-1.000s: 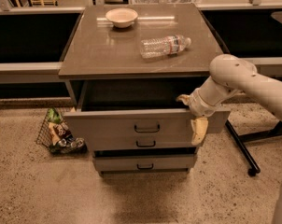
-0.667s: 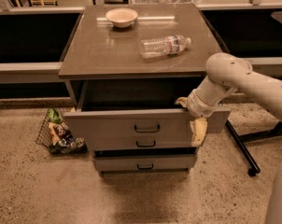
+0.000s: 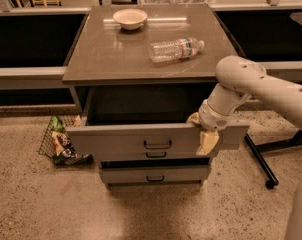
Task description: Open top drawer
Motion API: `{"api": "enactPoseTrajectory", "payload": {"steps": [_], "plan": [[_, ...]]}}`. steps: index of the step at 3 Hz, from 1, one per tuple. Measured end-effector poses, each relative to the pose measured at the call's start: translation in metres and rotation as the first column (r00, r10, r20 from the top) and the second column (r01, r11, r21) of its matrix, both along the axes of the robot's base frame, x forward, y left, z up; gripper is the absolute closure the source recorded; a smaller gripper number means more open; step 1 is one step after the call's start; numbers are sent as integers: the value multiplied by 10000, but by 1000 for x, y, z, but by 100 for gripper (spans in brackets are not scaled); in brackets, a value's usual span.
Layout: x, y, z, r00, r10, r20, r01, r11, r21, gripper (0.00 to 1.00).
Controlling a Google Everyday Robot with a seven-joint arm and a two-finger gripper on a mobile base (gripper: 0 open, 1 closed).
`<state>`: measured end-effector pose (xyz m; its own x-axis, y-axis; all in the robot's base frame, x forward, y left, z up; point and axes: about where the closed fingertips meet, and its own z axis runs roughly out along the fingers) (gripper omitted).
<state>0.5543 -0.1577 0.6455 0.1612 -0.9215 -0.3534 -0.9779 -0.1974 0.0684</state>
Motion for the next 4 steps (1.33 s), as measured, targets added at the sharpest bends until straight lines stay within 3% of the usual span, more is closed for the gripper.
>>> {"api": "enactPoseTrajectory", "payload": {"steps": [2,3,4], "plan": [[-45,19,16,10000,-25,-97,27,9999,124,88],[-47,18,15,10000,-34,-89,35,9999,133,91],[-48,18,15,10000,-33,-90,35,9999,133,68]]}}
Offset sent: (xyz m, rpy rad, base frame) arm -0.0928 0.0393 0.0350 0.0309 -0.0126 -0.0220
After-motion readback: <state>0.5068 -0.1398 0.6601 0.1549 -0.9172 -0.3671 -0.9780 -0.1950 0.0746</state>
